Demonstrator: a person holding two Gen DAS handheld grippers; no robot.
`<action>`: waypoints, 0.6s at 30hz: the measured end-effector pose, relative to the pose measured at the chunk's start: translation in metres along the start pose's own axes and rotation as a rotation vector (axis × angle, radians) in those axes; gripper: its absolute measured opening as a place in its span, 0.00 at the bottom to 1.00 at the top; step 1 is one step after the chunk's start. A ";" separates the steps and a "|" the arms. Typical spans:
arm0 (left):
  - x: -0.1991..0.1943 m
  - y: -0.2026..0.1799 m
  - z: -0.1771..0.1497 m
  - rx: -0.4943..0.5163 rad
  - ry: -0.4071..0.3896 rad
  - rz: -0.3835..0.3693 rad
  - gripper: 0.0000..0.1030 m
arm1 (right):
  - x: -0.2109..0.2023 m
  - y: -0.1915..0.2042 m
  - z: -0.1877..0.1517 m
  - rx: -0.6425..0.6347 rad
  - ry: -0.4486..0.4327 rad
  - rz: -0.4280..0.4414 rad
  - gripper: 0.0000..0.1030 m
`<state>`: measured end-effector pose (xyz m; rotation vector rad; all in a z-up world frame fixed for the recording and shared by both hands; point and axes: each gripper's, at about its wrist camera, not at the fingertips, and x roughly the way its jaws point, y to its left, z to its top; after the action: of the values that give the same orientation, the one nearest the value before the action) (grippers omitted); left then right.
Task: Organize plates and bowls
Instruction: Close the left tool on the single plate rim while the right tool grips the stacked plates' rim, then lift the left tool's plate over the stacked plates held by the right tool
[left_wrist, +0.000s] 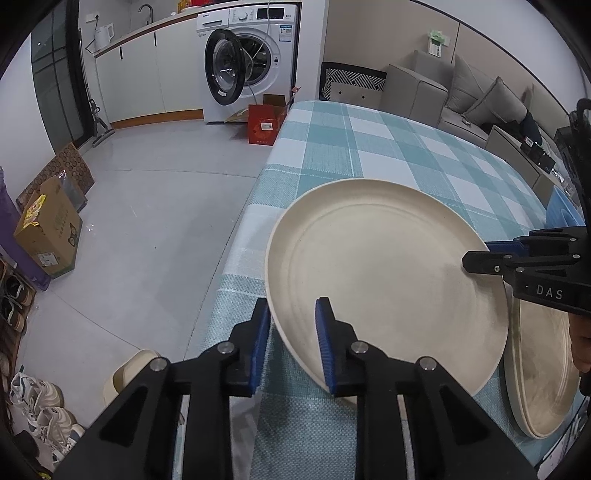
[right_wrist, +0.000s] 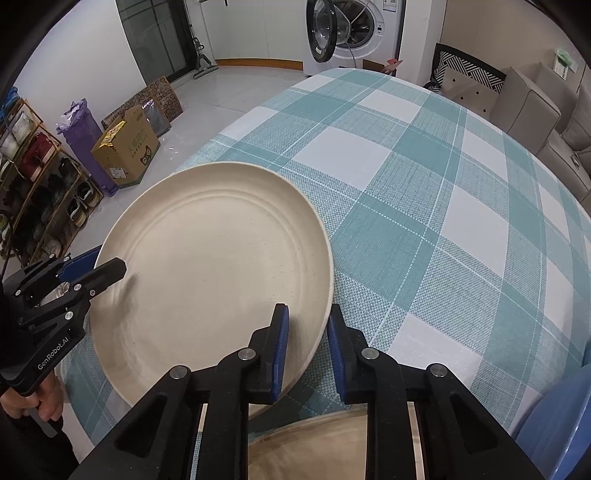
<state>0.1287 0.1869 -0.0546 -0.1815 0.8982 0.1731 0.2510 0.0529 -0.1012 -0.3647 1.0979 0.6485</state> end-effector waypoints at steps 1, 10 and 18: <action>-0.001 0.000 0.000 -0.001 -0.003 0.000 0.22 | -0.001 0.000 0.000 0.000 -0.004 0.000 0.20; -0.010 -0.004 0.003 0.005 -0.028 -0.005 0.22 | -0.014 -0.001 0.001 -0.005 -0.028 -0.012 0.19; -0.025 -0.010 0.007 0.014 -0.065 -0.015 0.22 | -0.035 -0.003 -0.001 -0.001 -0.062 -0.016 0.19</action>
<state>0.1206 0.1773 -0.0302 -0.1686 0.8333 0.1583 0.2416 0.0390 -0.0704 -0.3518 1.0348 0.6420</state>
